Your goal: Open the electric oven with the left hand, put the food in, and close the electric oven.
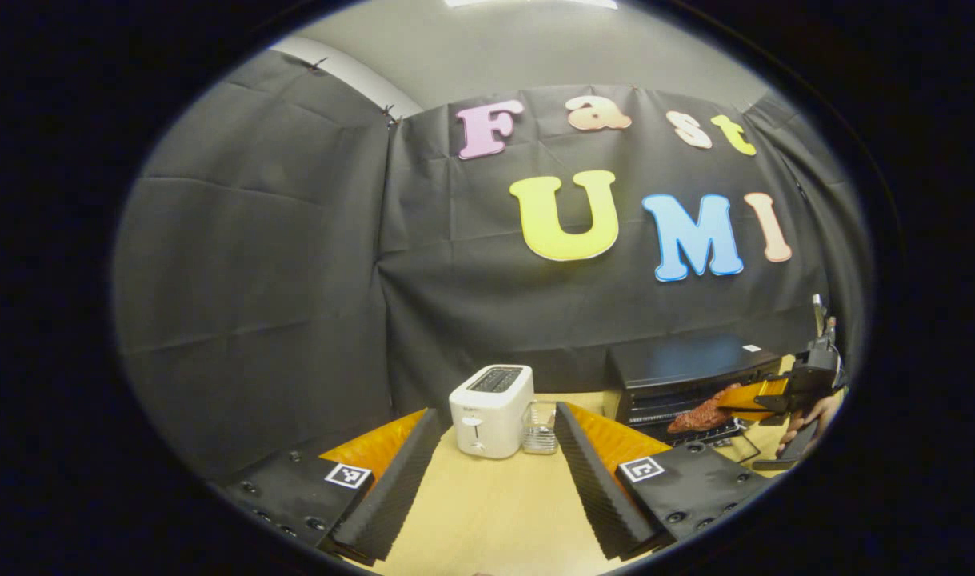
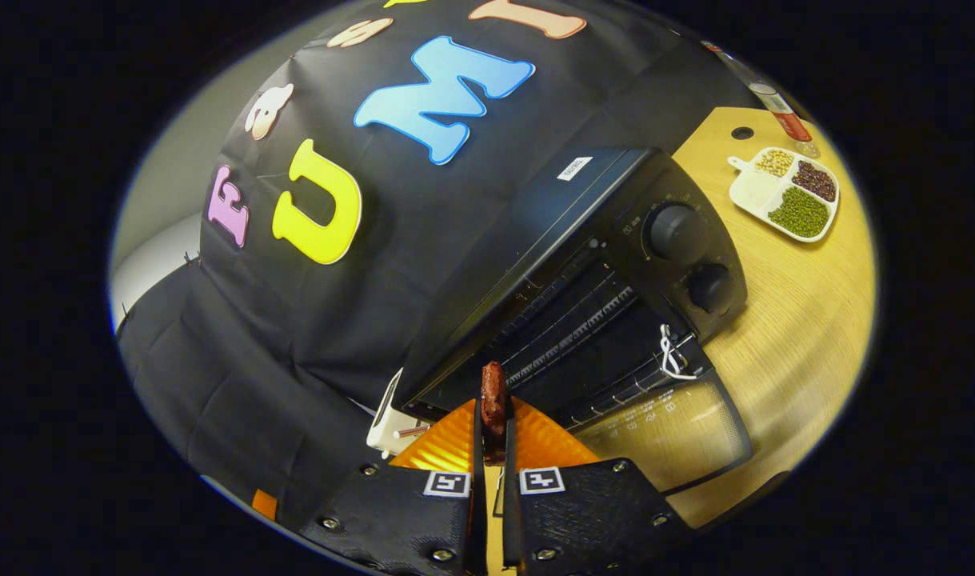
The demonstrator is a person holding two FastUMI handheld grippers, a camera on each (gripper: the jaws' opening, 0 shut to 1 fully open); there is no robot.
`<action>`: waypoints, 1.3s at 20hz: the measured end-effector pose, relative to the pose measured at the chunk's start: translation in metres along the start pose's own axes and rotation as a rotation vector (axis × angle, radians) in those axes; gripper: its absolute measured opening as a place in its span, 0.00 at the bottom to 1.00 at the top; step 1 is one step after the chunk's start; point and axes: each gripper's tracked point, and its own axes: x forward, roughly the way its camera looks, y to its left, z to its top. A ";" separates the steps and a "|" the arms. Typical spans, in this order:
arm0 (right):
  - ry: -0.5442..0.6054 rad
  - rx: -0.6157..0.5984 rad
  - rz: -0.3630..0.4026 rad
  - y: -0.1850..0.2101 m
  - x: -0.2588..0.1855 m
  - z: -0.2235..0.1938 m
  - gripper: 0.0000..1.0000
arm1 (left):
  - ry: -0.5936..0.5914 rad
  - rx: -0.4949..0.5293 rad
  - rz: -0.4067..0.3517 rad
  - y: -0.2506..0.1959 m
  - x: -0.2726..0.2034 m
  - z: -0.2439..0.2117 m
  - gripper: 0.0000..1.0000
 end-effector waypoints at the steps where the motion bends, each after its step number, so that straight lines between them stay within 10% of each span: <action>1: 0.002 -0.004 -0.003 -0.002 0.007 -0.001 0.08 | 0.005 0.002 0.003 0.002 0.002 -0.002 0.96; 14: -0.091 -0.029 -0.110 -0.035 0.047 0.013 0.16 | 0.048 0.012 0.029 0.011 0.012 -0.022 0.98; 16: -0.123 -0.096 -0.133 -0.038 0.042 0.024 0.30 | 0.044 0.007 0.027 0.009 0.010 -0.020 1.00; 17: -0.128 -0.120 -0.135 -0.037 0.035 0.026 0.64 | 0.039 0.003 0.024 0.006 0.011 -0.019 0.97; 18: -0.131 -0.142 -0.135 -0.038 0.031 0.028 0.58 | 0.037 -0.002 0.018 0.003 0.009 -0.018 1.00; 19: -0.131 -0.163 -0.140 -0.038 0.029 0.032 1.00 | 0.037 -0.010 0.013 -0.001 0.007 -0.017 1.00; 26: -0.161 -0.352 -0.124 -0.019 -0.050 0.046 0.98 | 0.018 -0.058 -0.064 -0.050 0.001 -0.016 0.97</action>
